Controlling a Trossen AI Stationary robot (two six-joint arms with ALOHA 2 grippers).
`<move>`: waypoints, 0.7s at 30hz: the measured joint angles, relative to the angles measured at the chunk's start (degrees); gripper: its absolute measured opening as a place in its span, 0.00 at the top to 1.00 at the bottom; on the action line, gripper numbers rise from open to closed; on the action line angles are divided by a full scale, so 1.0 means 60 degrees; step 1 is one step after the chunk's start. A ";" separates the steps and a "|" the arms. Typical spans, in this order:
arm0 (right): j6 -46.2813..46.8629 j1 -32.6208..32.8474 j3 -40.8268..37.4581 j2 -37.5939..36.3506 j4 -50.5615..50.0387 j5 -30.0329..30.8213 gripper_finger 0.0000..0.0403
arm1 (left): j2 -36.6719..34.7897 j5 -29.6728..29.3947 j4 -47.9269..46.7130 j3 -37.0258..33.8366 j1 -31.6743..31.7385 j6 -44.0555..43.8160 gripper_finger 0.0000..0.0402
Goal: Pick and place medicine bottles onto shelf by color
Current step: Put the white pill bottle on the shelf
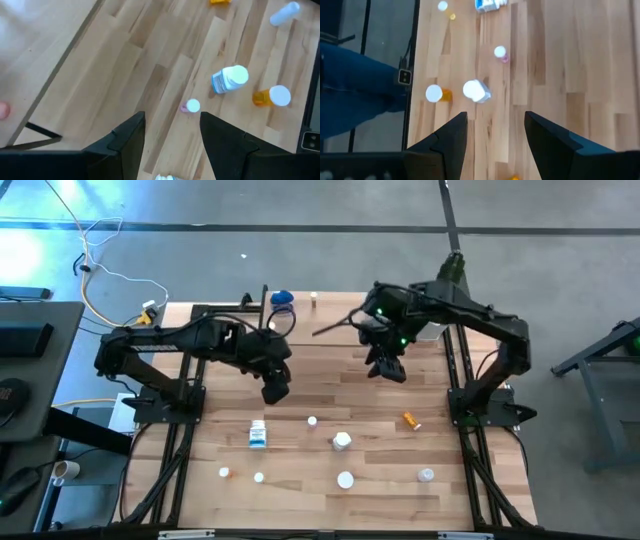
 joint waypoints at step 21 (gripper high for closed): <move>0.2038 0.0468 -0.5536 -0.2441 0.3891 0.0241 0.53 | 0.0000 0.0136 -0.0560 0.0000 -0.0444 -0.1144 0.56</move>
